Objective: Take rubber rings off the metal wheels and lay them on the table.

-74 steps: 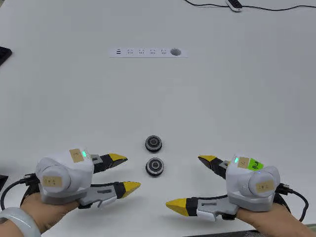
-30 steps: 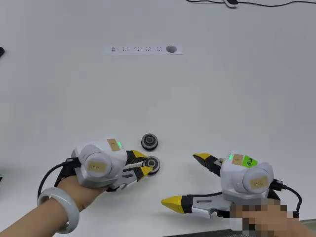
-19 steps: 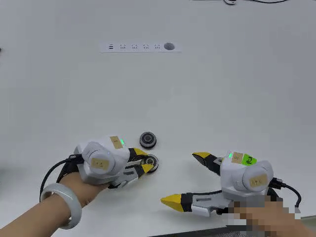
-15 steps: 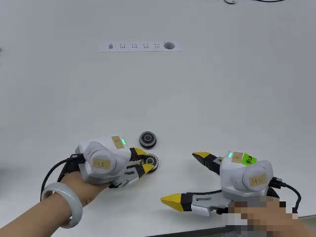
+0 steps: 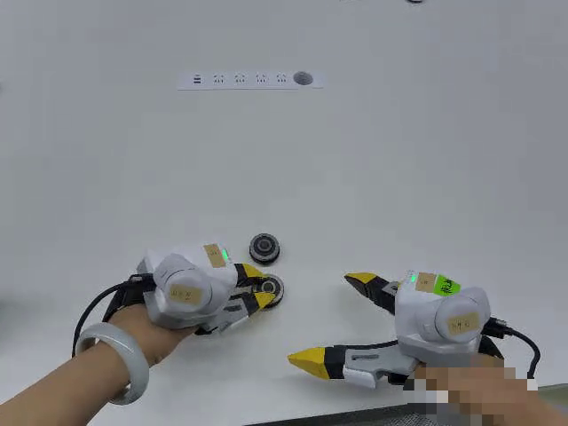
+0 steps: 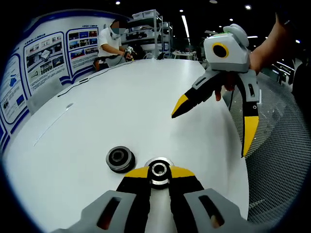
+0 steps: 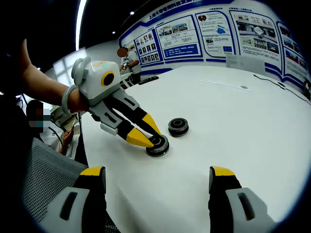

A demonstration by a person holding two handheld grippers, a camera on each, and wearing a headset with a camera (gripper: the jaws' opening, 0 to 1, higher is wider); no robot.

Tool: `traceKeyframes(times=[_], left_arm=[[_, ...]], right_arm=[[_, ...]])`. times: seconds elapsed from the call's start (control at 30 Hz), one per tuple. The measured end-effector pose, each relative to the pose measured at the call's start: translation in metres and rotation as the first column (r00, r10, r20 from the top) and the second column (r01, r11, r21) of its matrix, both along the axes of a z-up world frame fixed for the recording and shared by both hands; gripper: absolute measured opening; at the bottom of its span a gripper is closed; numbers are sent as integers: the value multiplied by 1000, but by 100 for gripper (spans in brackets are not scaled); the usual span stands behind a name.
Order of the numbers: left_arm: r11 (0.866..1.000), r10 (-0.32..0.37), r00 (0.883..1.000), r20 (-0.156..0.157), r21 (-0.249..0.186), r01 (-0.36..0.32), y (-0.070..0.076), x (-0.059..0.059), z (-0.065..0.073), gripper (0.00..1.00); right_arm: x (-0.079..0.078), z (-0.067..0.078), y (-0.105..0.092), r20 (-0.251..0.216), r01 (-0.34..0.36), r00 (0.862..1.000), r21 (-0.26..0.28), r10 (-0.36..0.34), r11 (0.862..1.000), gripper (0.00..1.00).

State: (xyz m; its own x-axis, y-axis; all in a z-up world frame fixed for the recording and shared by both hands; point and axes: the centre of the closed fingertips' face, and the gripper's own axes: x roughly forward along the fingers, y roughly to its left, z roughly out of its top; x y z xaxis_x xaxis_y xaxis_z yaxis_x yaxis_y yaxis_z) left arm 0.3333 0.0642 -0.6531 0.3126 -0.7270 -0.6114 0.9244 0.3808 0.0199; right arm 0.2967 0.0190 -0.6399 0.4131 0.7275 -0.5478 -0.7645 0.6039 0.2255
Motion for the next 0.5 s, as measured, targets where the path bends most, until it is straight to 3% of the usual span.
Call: traceKeyframes(times=[0.5], left_arm=[[1000, -12, 1000, -2, 2, 12, 0, 1, -1, 13]], right_arm=[[3, 3, 7, -41, 21, 999, 52, -19, 998, 84]])
